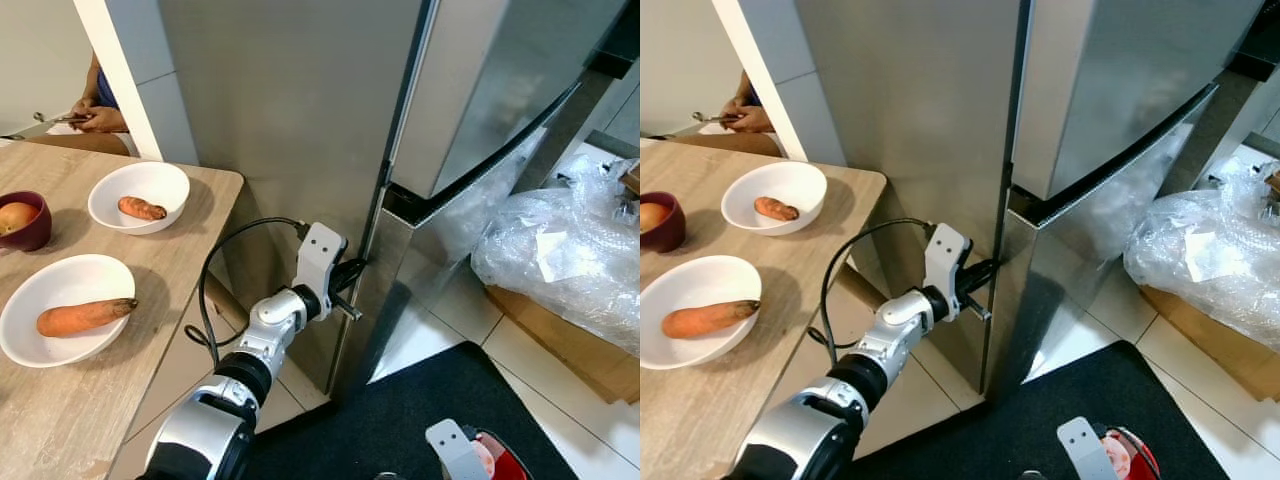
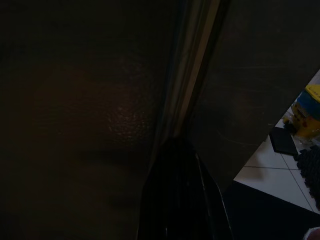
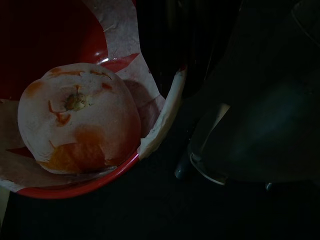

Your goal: Restocking fridge

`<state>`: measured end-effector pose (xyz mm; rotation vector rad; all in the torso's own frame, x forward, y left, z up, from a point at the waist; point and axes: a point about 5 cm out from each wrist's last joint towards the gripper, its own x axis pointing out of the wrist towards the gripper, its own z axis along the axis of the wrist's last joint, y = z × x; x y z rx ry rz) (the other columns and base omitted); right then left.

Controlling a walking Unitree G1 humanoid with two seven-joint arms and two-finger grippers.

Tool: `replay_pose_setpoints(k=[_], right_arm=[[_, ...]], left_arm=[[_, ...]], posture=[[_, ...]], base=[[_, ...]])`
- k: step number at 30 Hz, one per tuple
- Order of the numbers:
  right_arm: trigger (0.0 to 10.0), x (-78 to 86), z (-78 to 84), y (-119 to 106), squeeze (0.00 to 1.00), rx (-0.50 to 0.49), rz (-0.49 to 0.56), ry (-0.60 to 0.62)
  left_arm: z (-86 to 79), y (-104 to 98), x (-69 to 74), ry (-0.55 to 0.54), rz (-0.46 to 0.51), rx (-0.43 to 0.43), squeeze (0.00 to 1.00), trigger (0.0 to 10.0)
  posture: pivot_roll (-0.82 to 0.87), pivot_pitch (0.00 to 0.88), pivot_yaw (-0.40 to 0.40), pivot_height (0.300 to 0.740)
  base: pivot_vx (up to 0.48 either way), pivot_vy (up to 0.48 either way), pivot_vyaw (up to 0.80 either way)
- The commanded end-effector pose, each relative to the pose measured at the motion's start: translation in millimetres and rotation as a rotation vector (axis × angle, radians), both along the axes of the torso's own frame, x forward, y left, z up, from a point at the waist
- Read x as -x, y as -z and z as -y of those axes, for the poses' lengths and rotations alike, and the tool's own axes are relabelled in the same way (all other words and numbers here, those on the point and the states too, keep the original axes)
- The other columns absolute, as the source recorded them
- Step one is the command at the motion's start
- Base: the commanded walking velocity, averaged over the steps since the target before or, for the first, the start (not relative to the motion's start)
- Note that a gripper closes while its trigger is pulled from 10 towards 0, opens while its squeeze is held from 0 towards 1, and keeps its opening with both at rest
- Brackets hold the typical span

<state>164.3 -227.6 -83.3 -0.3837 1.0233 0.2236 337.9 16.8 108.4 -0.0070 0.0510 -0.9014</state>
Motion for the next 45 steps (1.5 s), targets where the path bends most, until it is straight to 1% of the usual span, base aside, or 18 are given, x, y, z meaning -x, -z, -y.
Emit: replay_pose_setpoints(k=[1, 24, 33, 36, 40, 41, 43, 44, 45], right_arm=[[10.0, 5.5, 2.6, 2, 0.00, 0.001, -0.004, 0.028], [10.0, 6.3, 3.0, 2, 0.00, 0.002, -0.005, 0.032], [10.0, 6.3, 3.2, 2, 0.00, 0.002, -0.005, 0.033], [10.0, 6.3, 3.1, 2, 0.00, 0.002, -0.005, 0.033], [10.0, 6.7, 2.7, 2, 0.00, 0.002, -0.006, 0.033], [10.0, 6.9, 2.6, 2, 0.00, 0.001, -0.006, 0.034], [10.0, 7.7, 2.2, 3, 0.00, 0.001, -0.007, 0.035], [10.0, 8.2, 2.1, 3, 0.00, 0.000, -0.008, 0.038], [10.0, 8.3, 2.1, 3, 0.00, 0.000, -0.008, 0.038]], left_arm=[[69.7, -4, 36.8, 0.280, 0.002, 0.043, 0.00, 10.0], [80.7, -6, 43.5, 0.321, 0.006, 0.050, 0.00, 10.0], [88.6, -7, 49.7, 0.355, 0.009, 0.053, 0.00, 10.0], [88.6, -7, 49.7, 0.354, 0.009, 0.053, 0.00, 10.0], [84.1, -8, 47.0, 0.340, 0.018, 0.058, 0.00, 10.0], [80.6, -9, 45.1, 0.328, 0.019, 0.066, 0.00, 10.0], [67.6, -6, 42.3, 0.312, 0.020, 0.072, 0.00, 10.0], [55.6, -1, 41.0, 0.296, 0.016, 0.069, 0.00, 10.0], [53.5, -1, 40.9, 0.293, 0.015, 0.068, 0.00, 10.0]], posture=[[-0.22, 0.119, 0.000, 0.700], [-0.22, 0.120, 0.002, 0.700], [-0.22, 0.120, 0.003, 0.700], [-0.22, 0.121, 0.003, 0.700], [-0.22, 0.121, 0.005, 0.700], [-0.22, 0.121, 0.007, 0.700], [-0.22, 0.124, 0.009, 0.700], [-0.22, 0.124, 0.010, 0.700], [-0.22, 0.124, 0.010, 0.700]], base=[[0.000, 0.000, 0.00], [0.000, 0.000, 0.00], [0.000, 0.000, 0.00], [0.000, 0.000, 0.00], [0.000, 0.000, 0.00], [0.000, 0.000, 0.00], [0.000, 0.000, 0.00], [0.000, 0.000, 0.00], [0.000, 0.000, 0.00]])
